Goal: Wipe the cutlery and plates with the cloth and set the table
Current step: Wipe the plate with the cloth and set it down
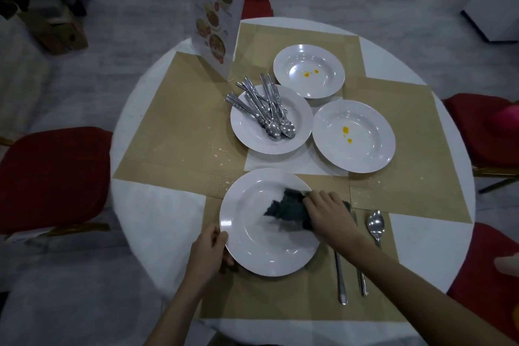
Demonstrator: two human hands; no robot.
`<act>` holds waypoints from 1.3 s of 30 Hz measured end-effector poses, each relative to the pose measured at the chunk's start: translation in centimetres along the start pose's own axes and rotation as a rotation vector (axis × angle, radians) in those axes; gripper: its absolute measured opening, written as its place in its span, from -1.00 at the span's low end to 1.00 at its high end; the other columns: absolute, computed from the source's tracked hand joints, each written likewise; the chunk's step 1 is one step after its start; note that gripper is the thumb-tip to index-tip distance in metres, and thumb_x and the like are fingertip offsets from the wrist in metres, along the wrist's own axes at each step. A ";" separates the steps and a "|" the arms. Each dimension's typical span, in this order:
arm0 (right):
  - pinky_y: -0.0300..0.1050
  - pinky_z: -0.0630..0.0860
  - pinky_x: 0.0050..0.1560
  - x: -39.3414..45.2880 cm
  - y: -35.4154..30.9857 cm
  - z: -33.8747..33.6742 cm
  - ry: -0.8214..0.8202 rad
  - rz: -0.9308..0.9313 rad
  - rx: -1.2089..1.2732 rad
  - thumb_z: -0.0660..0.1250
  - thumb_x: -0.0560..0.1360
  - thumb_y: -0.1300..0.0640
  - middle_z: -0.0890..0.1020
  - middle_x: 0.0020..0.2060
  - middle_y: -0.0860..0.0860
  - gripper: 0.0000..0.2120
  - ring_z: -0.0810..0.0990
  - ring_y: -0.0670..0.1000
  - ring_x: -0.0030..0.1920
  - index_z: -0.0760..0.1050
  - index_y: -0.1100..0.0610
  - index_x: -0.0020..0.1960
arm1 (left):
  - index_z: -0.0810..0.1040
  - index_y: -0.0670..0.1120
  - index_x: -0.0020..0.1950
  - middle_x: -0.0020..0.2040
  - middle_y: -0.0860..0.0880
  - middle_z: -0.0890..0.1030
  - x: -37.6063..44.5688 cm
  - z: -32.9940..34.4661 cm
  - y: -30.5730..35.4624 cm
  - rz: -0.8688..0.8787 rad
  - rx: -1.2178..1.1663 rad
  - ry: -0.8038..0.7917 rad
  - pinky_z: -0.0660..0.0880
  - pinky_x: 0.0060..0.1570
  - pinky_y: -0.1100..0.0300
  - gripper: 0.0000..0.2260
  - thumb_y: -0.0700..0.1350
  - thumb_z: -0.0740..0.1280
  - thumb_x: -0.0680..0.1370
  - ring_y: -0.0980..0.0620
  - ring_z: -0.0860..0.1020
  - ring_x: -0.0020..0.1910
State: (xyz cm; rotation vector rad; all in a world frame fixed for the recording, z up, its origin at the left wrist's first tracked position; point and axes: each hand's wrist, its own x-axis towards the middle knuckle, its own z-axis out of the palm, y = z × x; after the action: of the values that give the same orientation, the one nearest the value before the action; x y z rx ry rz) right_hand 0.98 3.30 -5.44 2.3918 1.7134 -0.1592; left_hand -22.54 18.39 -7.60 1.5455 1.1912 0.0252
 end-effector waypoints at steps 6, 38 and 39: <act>-0.03 0.57 0.00 2.3 -7.2 0.8 0.093 0.100 0.238 0.47 0.39 0.23 0.62 0.05 0.15 -0.71 0.60 0.11 -0.04 0.56 0.19 0.10 | 0.49 -0.03 -0.01 -0.23 -0.08 0.65 -0.1 -0.1 1.1 0.006 0.000 -0.018 0.60 -0.38 0.15 -0.89 -0.10 0.18 0.65 -0.03 0.64 -0.38; -0.03 0.51 0.18 2.4 -7.9 0.2 0.040 -0.393 0.352 0.36 0.51 0.14 0.53 0.20 0.13 -0.68 0.53 0.10 0.14 0.51 0.14 0.26 | 0.49 -0.09 -0.07 -0.16 -0.09 0.58 -1.4 0.1 -0.4 0.024 -0.037 0.028 0.56 -0.08 -0.03 -0.86 -0.13 0.18 0.64 -0.08 0.57 -0.14; -0.01 0.52 0.18 1.5 -7.2 0.4 0.026 -0.480 0.338 0.37 0.51 0.14 0.53 0.21 0.14 -0.68 0.54 0.11 0.16 0.52 0.15 0.25 | 0.47 -0.08 -0.13 -0.21 -0.09 0.56 -1.3 0.1 -0.6 0.029 -0.049 0.029 0.54 -0.15 -0.02 -0.84 -0.14 0.18 0.64 -0.08 0.55 -0.20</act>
State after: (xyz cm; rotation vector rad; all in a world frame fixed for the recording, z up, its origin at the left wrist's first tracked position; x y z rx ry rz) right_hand -5.35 6.88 -6.85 2.1362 2.4124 -0.5248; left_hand -23.54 17.34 -7.35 1.5237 1.1819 0.0958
